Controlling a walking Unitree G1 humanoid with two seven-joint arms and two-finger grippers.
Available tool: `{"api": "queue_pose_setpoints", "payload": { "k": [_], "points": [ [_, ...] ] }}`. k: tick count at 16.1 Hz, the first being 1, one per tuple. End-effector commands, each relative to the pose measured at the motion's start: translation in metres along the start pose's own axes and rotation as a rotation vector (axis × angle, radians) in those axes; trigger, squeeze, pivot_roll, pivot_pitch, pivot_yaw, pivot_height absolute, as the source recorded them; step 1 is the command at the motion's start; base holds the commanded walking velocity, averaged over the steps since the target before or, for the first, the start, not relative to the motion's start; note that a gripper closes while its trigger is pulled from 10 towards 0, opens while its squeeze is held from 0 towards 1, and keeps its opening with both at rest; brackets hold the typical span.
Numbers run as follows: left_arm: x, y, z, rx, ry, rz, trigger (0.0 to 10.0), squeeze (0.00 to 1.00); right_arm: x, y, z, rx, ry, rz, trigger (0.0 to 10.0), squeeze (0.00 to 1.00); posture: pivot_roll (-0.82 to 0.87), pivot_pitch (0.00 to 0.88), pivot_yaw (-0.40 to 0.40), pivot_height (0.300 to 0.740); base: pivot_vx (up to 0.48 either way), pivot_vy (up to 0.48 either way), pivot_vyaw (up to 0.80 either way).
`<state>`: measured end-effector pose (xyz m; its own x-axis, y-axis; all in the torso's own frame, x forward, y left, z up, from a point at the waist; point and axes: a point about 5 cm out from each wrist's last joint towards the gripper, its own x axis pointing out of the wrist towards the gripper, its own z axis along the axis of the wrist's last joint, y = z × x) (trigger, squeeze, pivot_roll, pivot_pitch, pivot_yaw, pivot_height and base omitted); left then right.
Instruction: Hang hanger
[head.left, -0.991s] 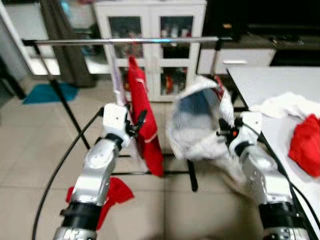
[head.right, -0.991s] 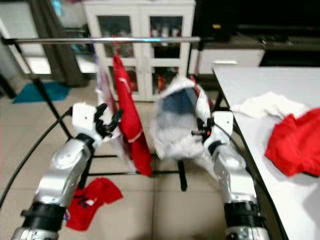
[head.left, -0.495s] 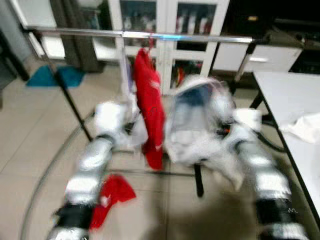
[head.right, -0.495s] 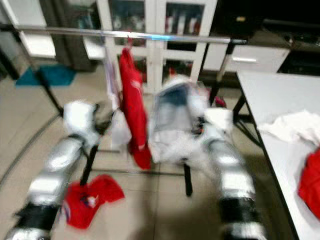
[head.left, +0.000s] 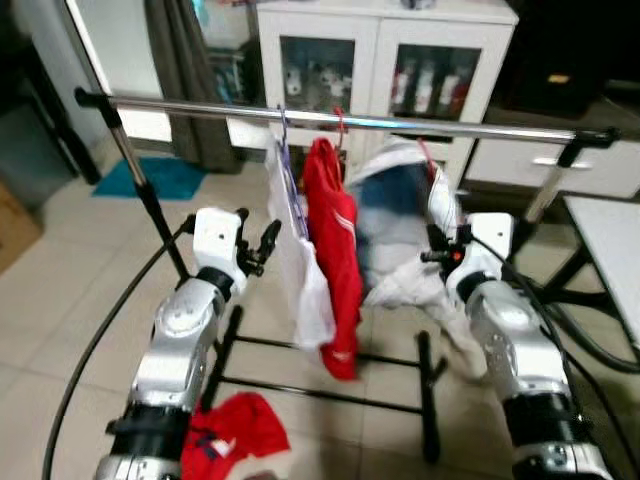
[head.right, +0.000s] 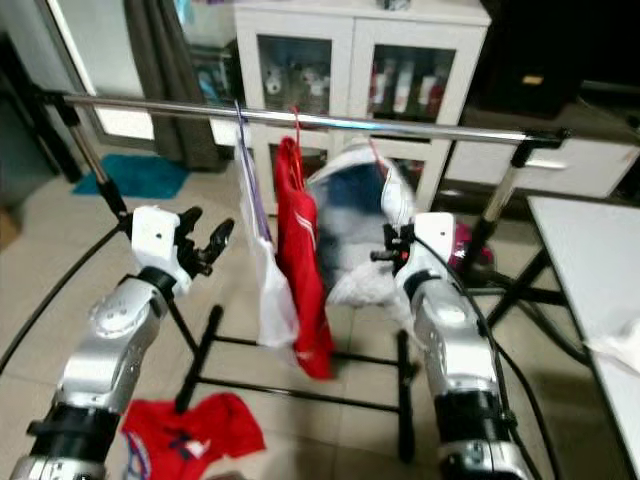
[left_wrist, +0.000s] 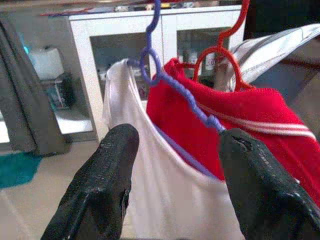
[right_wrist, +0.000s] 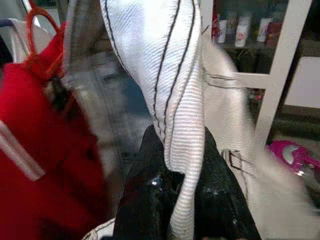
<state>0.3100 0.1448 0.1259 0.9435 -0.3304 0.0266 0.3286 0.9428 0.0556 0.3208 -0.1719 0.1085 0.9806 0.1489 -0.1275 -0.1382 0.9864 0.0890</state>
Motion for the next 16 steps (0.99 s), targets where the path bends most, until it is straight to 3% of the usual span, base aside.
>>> {"api": "queue_pose_setpoints", "payload": {
  "k": [1,8,10,11,16],
  "points": [
    [0.005,-0.011,0.007,-0.005,-0.035,-0.054,10.0,0.00,-0.001,-0.012,0.023,-0.009,-0.124,-0.036,10.0,0.00,-0.07,0.000,0.009,0.740,0.000,0.000,0.00],
    [0.002,-0.020,0.009,-0.006,-0.062,-0.163,10.0,0.00,0.003,-0.016,0.035,0.009,-0.181,-0.051,10.0,0.00,-0.07,0.000,0.014,0.740,0.000,0.000,0.00],
    [0.001,-0.023,0.008,0.006,-0.052,-0.202,10.0,0.00,0.008,-0.017,0.035,0.017,-0.134,-0.060,10.0,0.00,-0.07,0.000,0.017,0.740,0.000,0.000,0.00],
    [0.000,-0.025,0.007,0.012,-0.045,-0.230,10.0,0.00,0.014,-0.015,0.034,0.011,-0.059,-0.039,10.0,0.00,-0.07,0.000,0.018,0.740,0.000,0.000,0.00],
    [-0.001,-0.027,0.005,0.028,-0.034,-0.260,10.0,0.00,0.030,-0.012,0.039,0.047,0.006,-0.013,10.0,0.00,-0.07,0.000,0.016,0.740,0.000,0.000,0.00]
  ]
}}
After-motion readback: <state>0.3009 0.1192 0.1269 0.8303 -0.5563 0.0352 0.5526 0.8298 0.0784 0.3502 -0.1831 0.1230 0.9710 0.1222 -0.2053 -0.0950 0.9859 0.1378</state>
